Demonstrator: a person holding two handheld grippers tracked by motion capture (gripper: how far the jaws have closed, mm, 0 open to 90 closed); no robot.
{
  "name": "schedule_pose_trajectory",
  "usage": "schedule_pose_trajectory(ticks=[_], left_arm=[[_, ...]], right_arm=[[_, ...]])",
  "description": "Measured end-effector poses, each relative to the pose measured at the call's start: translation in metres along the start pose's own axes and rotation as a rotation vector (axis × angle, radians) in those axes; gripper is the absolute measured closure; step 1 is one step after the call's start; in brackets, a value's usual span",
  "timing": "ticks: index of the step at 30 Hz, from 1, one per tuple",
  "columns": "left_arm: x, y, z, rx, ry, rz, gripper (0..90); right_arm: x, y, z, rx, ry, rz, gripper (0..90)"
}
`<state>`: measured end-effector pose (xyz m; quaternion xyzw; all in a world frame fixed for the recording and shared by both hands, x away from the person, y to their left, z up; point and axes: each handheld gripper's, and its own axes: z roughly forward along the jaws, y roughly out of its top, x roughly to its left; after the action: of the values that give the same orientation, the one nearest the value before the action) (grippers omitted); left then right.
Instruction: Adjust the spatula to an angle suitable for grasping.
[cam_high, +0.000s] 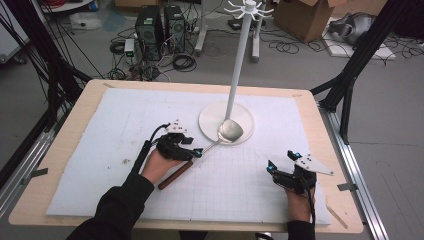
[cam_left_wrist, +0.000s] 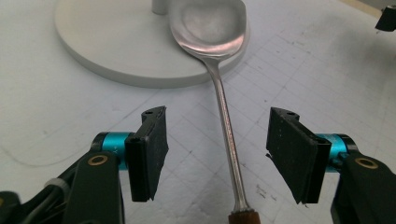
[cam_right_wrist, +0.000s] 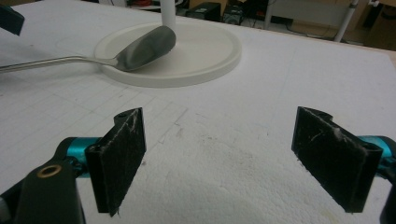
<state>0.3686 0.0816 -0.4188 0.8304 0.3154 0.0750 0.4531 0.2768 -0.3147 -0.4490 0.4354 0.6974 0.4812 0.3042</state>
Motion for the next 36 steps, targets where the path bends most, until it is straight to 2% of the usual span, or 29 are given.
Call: schedule_pose_trajectory(ticks=[6,8,11,15,17,19,22,24,25,26,31,33,36], left_arm=[[-0.002,0.006,0.023,0.104,0.002,-0.007,44.2],[-0.002,0.008,0.028,0.125,0.009,-0.015,46.8],[-0.004,0.01,0.034,0.148,0.019,-0.006,50.6],[-0.005,0.011,0.039,0.16,0.038,-0.018,56.9],[-0.005,0.01,0.042,0.17,0.034,-0.027,59.6],[-0.006,0.01,0.044,0.177,0.044,-0.016,63.3],[-0.006,0.012,0.045,0.186,0.047,-0.026,68.7],[-0.007,0.013,0.046,0.191,0.048,-0.024,72.8],[-0.009,0.015,0.048,0.209,0.042,-0.009,79.1],[-0.011,0.016,0.05,0.213,0.051,-0.001,81.0],[-0.009,0.018,0.05,0.227,0.049,-0.03,83.3],[-0.009,0.018,0.05,0.23,0.051,-0.016,83.8],[-0.008,0.018,0.048,0.234,0.035,-0.021,83.9]], right_arm=[[0.001,0.0,0.0,0.004,0.0,0.0,16.6],[0.001,0.0,0.0,0.006,0.001,0.003,16.5],[0.001,0.0,0.0,0.005,0.001,-0.008,16.6],[0.001,0.0,0.0,0.006,0.0,-0.002,16.6],[0.001,0.0,0.0,0.005,0.0,-0.005,16.5],[0.001,0.0,0.0,0.005,-0.001,-0.008,16.6],[0.001,0.0,0.0,0.005,-0.001,-0.009,16.6],[0.001,0.0,0.0,0.004,-0.002,-0.011,16.6],[0.001,0.0,0.0,0.007,-0.003,-0.009,16.6],[0.001,0.0,0.0,0.006,-0.003,-0.007,16.6],[0.002,0.0,0.0,0.004,-0.004,-0.01,16.6],[0.002,0.0,0.0,0.004,-0.005,-0.013,16.6],[0.002,0.0,0.0,0.002,-0.005,-0.014,16.6]])
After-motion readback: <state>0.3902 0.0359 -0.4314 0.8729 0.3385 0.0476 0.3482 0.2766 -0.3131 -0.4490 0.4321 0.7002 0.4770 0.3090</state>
